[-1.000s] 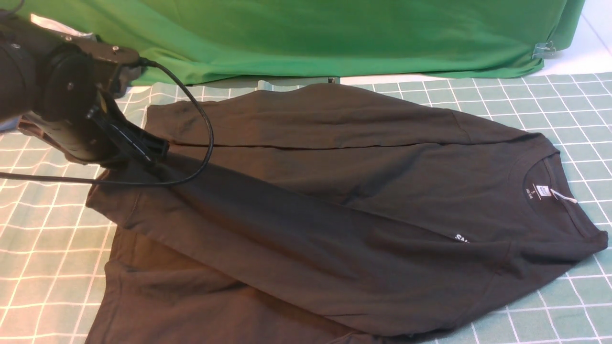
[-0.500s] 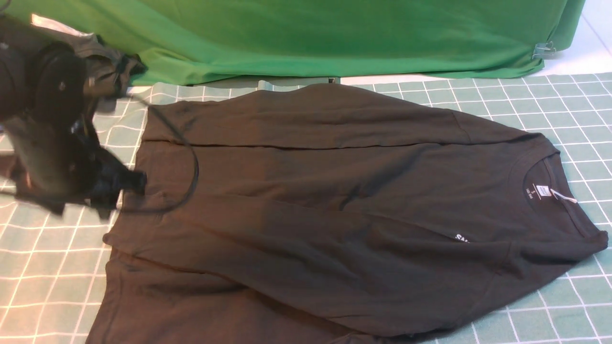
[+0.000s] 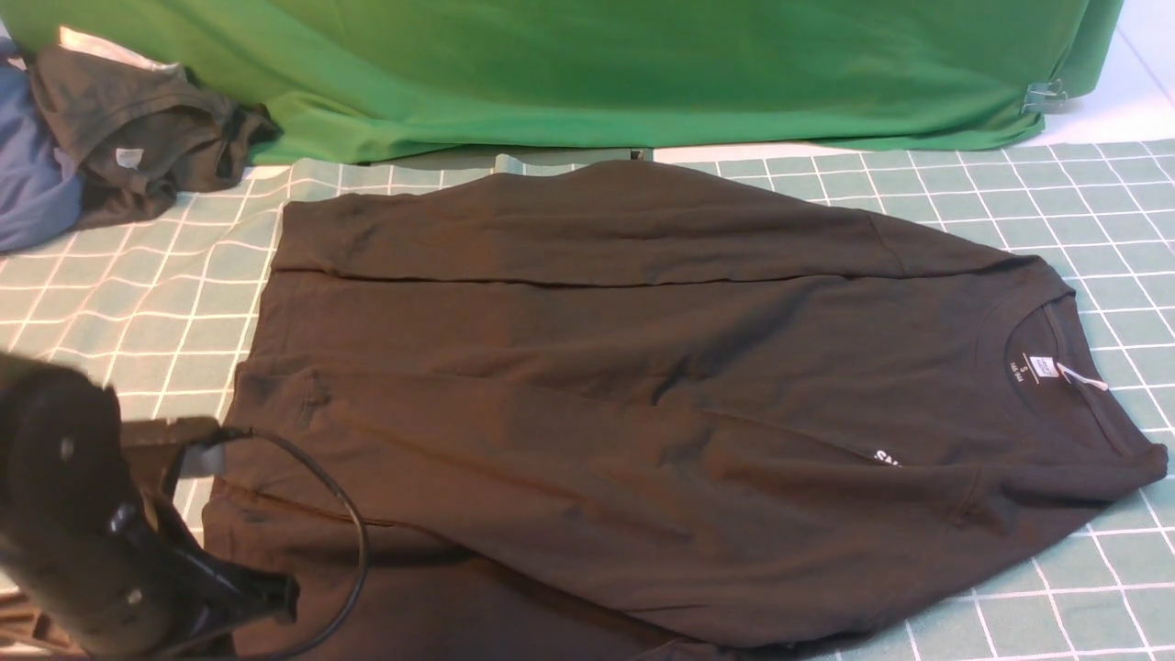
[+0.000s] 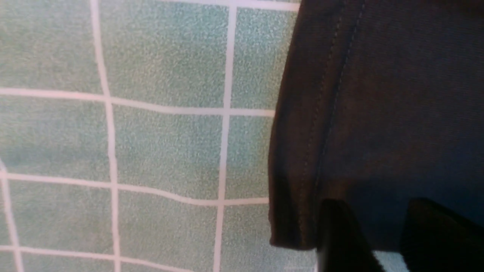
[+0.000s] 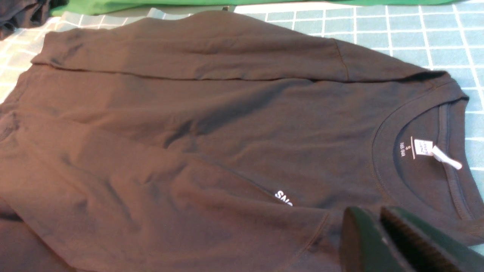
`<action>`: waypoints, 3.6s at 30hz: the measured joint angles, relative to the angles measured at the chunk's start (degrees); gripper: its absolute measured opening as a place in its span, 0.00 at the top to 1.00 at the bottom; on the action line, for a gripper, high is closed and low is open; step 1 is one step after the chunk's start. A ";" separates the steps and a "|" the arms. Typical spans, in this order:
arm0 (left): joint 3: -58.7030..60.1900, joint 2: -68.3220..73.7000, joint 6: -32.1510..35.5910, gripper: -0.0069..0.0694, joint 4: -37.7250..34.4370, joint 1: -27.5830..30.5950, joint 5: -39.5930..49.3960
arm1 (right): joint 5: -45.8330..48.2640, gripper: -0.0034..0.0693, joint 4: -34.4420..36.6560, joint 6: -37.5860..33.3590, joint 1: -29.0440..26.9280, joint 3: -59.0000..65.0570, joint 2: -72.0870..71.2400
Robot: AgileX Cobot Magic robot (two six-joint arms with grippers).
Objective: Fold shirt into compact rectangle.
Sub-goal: 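Grab the top left corner of the dark shirt with the left gripper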
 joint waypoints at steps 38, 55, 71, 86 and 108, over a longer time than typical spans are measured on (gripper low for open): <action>1.57 1.39 -0.05 0.89 0.22 0.00 9.63 | 11.62 0.85 -0.37 -1.83 0.00 -2.68 4.58; 1.69 -18.56 0.19 0.89 -0.61 0.00 18.96 | 26.66 0.80 1.27 -19.81 6.42 -9.92 21.29; 1.73 -18.61 0.70 0.89 -0.61 0.00 19.06 | 4.73 0.16 -20.00 -7.39 38.86 -9.92 49.49; 1.73 -18.61 0.76 0.89 0.21 0.00 17.50 | -3.99 0.74 -22.57 -7.59 39.40 -10.24 60.38; 4.17 -20.84 1.40 0.89 -5.85 0.00 20.12 | 6.83 0.74 -22.05 10.39 48.20 -6.37 51.12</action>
